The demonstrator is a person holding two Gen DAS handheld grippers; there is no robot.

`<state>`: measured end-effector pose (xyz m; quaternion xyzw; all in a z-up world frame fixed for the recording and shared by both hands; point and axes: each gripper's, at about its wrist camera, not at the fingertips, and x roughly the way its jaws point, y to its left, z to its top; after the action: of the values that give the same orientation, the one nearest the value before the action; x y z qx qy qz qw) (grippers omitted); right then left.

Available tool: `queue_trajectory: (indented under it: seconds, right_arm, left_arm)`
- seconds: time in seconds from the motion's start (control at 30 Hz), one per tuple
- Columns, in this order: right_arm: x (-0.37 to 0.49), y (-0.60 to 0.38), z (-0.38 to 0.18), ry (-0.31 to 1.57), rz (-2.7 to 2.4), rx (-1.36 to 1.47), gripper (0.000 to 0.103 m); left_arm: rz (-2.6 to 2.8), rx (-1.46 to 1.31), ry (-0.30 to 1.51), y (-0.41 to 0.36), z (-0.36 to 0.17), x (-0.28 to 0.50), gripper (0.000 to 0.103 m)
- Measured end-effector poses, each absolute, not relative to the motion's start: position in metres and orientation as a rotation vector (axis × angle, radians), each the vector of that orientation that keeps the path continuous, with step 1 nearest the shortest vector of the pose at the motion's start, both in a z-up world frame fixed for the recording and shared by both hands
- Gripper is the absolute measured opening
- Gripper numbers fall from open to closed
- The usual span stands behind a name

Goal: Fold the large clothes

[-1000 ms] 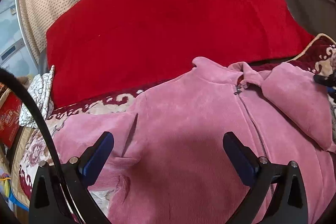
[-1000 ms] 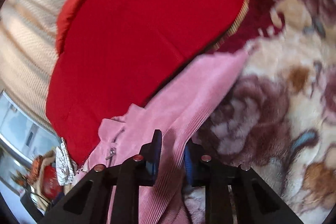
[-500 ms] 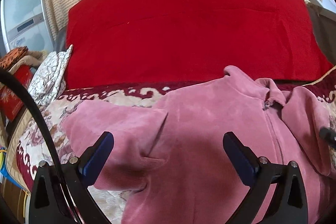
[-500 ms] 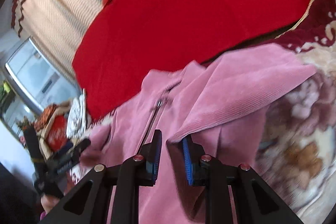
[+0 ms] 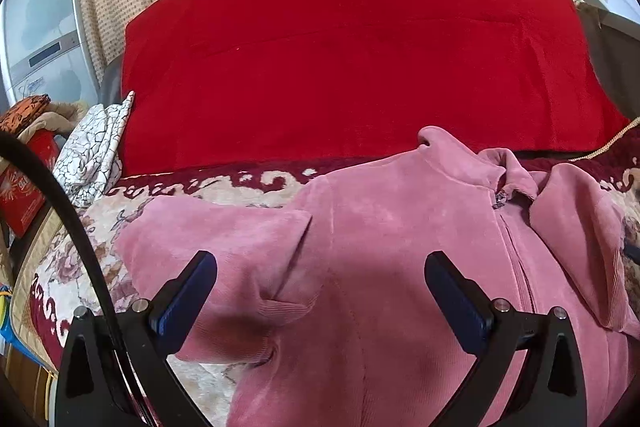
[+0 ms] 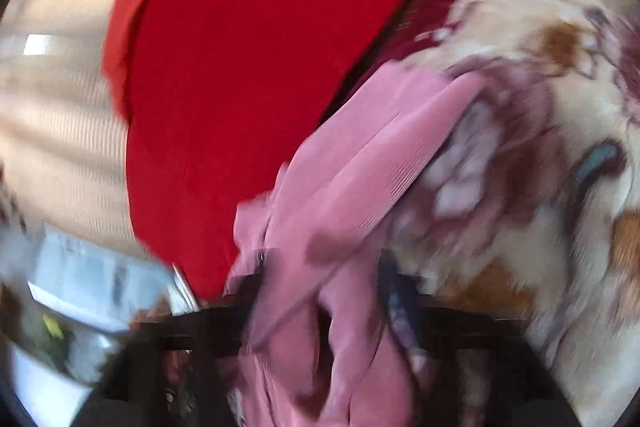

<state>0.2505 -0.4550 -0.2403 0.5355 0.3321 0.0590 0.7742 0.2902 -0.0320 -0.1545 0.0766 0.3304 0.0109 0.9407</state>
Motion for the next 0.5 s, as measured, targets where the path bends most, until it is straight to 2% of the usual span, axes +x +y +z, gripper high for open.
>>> queue_trajectory:
  seconds: [0.13, 0.17, 0.2, 0.23, 0.27, 0.37, 0.5]
  right_arm:
    - [0.272, -0.474, -0.25, 0.66, 0.107, 1.222, 0.087]
    - [0.281, -0.474, -0.255, 0.665, 0.096, 1.22, 0.077]
    - [0.289, -0.472, -0.26, 0.68, 0.078, 1.208, 0.073]
    - [0.293, -0.471, -0.264, 0.686, 0.06, 1.199, 0.058]
    - [0.298, -0.47, -0.269, 0.686, 0.021, 1.168, 0.03]
    - [0.3, -0.467, -0.272, 0.666, -0.015, 1.13, 0.016]
    - [0.284, -0.451, -0.233, 0.547, 0.042, 0.987, 0.009]
  left_arm:
    - [0.011, 0.18, 0.68, -0.04, -0.158, 0.291, 0.103]
    - [0.005, 0.186, 0.683, -0.043, -0.159, 0.291, 0.103]
    - [-0.003, 0.19, 0.682, -0.045, -0.159, 0.29, 0.103]
    - [-0.011, 0.197, 0.678, -0.047, -0.159, 0.289, 0.103]
    - [-0.016, 0.205, 0.675, -0.049, -0.16, 0.288, 0.103]
    - [-0.024, 0.247, 0.65, -0.055, -0.159, 0.286, 0.103]
    - [-0.022, 0.249, 0.66, -0.058, -0.159, 0.29, 0.103]
